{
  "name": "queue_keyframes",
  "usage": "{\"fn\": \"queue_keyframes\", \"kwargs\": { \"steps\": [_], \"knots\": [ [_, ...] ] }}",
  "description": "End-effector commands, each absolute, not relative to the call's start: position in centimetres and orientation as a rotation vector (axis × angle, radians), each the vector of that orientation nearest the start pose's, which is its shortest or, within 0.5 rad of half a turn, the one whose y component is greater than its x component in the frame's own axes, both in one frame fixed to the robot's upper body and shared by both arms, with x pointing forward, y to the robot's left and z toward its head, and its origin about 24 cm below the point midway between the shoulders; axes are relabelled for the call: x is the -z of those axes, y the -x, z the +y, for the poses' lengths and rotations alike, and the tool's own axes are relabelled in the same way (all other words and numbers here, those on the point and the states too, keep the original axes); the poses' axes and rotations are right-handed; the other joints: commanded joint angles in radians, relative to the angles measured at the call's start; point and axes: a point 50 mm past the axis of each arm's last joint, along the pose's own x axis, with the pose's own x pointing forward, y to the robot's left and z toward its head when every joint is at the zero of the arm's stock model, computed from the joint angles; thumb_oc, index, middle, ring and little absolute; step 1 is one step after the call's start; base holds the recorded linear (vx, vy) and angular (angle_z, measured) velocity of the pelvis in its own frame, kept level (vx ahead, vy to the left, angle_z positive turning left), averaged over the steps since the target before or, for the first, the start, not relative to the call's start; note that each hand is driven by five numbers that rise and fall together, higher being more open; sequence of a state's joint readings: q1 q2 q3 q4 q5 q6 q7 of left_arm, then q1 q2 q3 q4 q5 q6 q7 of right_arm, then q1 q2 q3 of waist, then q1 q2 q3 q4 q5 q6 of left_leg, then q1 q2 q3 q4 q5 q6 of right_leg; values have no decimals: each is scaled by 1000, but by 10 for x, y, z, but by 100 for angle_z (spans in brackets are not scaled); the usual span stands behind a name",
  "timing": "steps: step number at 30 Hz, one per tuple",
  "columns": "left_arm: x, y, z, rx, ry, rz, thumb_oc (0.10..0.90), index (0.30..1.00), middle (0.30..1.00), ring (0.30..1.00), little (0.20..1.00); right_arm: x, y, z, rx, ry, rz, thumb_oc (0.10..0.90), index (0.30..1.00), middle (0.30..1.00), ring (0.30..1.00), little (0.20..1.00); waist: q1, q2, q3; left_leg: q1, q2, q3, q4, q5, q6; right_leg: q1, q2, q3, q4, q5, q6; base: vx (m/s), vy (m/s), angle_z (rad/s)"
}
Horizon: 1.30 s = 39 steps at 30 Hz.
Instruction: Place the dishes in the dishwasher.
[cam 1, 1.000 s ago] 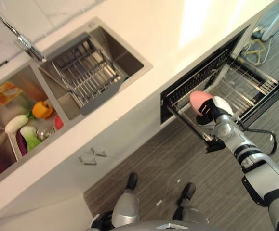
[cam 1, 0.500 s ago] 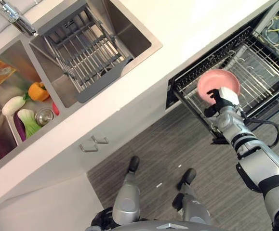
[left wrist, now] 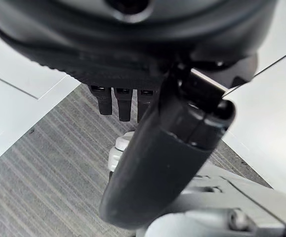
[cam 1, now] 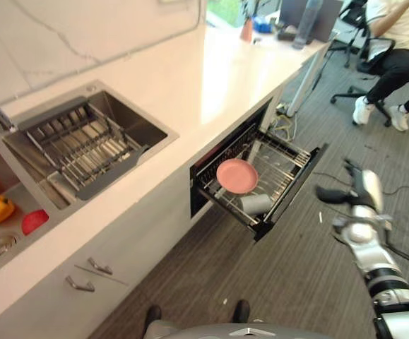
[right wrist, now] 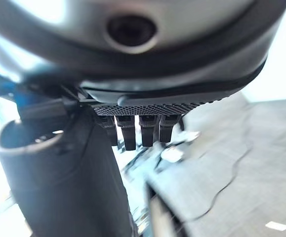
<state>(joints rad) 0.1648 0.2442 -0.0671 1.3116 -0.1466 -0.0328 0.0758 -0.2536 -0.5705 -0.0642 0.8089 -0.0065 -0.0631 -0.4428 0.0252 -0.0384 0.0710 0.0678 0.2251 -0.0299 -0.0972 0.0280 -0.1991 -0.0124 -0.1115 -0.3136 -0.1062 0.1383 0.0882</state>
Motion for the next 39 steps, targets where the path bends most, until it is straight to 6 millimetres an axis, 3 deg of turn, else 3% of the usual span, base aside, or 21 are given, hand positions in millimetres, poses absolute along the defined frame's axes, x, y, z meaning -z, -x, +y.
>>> {"fn": "queue_keyframes", "kwargs": {
  "steps": [1, 4, 8, 10, 16, 21, 22, 23, 25, 30, 31, 32, 36, 37, 38, 39],
  "knots": [
    [168, -54, 236, -238, -128, 1285, 800, 900, 900, 900, 900, -53, -258, -379, 859, 523, 182, 800, 900, 900, 900, 900, 7, 39, -12, 53, 9, 91, 10, -74, 51, -18, -56, 10, 35, -88, 76, 27, 11, -35],
    [170, -46, 232, -239, -86, 1304, 800, 900, 900, 900, 900, -39, -243, -395, 940, 442, 265, 800, 900, 900, 900, 900, 1, 43, -25, 67, 10, 121, 10, -74, 49, -27, -56, 22, 36, -76, 82, 20, 11, -42],
    [172, -30, 228, -232, -72, 1347, 800, 900, 900, 900, 900, -36, -242, -395, 920, 464, 293, 800, 900, 900, 900, 900, 1, 49, -31, 77, 11, 147, 10, -78, 47, -31, -59, 27, 33, -67, 86, 20, -1, -42],
    [174, -16, 224, -220, -60, 1393, 800, 900, 900, 900, 900, -36, -252, -383, 864, 481, 276, 800, 900, 900, 900, 900, 1, 55, -30, 77, 11, 156, 10, -73, 46, -34, -63, 25, 30, -60, 89, 1, 1, -24],
    [174, -14, 225, -207, -83, 1409, 800, 900, 900, 900, 900, -33, -258, -367, 827, 427, 244, 800, 900, 900, 900, 900, 1, 58, -17, 56, 7, 128, 10, -60, 45, -29, -74, 2, 30, -65, 87, -14, -7, 4],
    [172, -38, 227, -188, -107, 1328, 800, 900, 900, 900, 900, -15, -244, -376, 842, 430, 351, 800, 900, 900, 900, 900, 21, 58, 10, 19, 2, 59, 10, -46, 45, -16, -91, -42, 35, -69, 83, -52, -41, 48],
    [171, -50, 220, -155, -105, 1277, 800, 900, 900, 900, 900, -1, -233, -385, 871, 400, 455, 800, 900, 900, 900, 900, 57, 71, 21, -7, -6, -5, 10, -38, 45, 19, -99, -88, 31, -83, 79, -19, -50, 43],
    [171, -50, 220, -154, -104, 1277, 800, 900, 900, 900, 900, -2, -233, -386, 871, 399, 454, 800, 900, 900, 900, 900, 51, 73, 23, -9, -5, -13, 10, -37, 45, 23, -99, -95, 31, -84, 79, -27, -60, 81],
    [170, -60, 211, -115, -89, 1239, 800, 900, 900, 900, 900, 0, -228, -394, 909, 359, 493, 800, 900, 900, 900, 900, 95, 99, 62, -60, -14, -84, 10, -15, 39, 42, -95, -137, 31, -103, 74, -42, -18, 94],
    [169, -67, 213, -115, -94, 1214, 800, 900, 900, 900, 900, -9, -227, -407, 942, 358, 504, 800, 900, 900, 900, 900, 136, 130, 115, -177, -36, -178, 10, 35, 25, 12, -95, -192, 39, -115, 64, -113, 7, 81],
    [168, -69, 212, -107, -106, 1210, 800, 900, 900, 900, 900, -14, -230, -409, 951, 367, 503, 532, 498, 498, 498, 498, 153, 142, 131, -207, -41, -196, 10, 50, 21, 2, -96, -207, 43, -121, 61, -124, 15, 69],
    [169, -67, 211, -98, -111, 1215, 800, 900, 900, 900, 900, -16, -232, -410, 951, 377, 508, 400, 300, 300, 300, 300, 164, 150, 137, -220, -47, -206, 10, 55, 21, -2, -96, -216, 45, -123, 59, -101, 14, 75],
    [170, -56, 213, -101, -131, 1239, 800, 900, 900, 900, 900, -44, -255, -413, 925, 466, 440, 400, 300, 300, 300, 300, 191, 172, 178, -283, -71, -231, 10, 81, 22, -35, -95, -230, 53, -128, 57, -41, -8, 60],
    [170, -56, 213, -103, -129, 1240, 800, 900, 900, 900, 900, -44, -255, -413, 923, 467, 440, 400, 300, 300, 300, 300, 187, 169, 171, -276, -64, -231, 10, 59, 18, -24, -86, -215, 46, -152, 62, -44, 14, 40],
    [171, -54, 213, -96, -136, 1246, 800, 900, 900, 900, 900, -48, -259, -412, 912, 491, 436, 400, 300, 300, 300, 300, 197, 173, 181, -290, -76, -234, 10, 83, 23, -39, -96, -233, 54, -129, 56, 88, -50, 24],
    [171, -51, 213, -92, -141, 1253, 800, 900, 900, 900, 900, -54, -269, -406, 878, 530, 418, 400, 300, 300, 300, 300, 205, 173, 180, -291, -70, -233, 10, 65, 18, -31, -90, -223, 50, -157, 60, 1, 4, 32]
  ]
}}
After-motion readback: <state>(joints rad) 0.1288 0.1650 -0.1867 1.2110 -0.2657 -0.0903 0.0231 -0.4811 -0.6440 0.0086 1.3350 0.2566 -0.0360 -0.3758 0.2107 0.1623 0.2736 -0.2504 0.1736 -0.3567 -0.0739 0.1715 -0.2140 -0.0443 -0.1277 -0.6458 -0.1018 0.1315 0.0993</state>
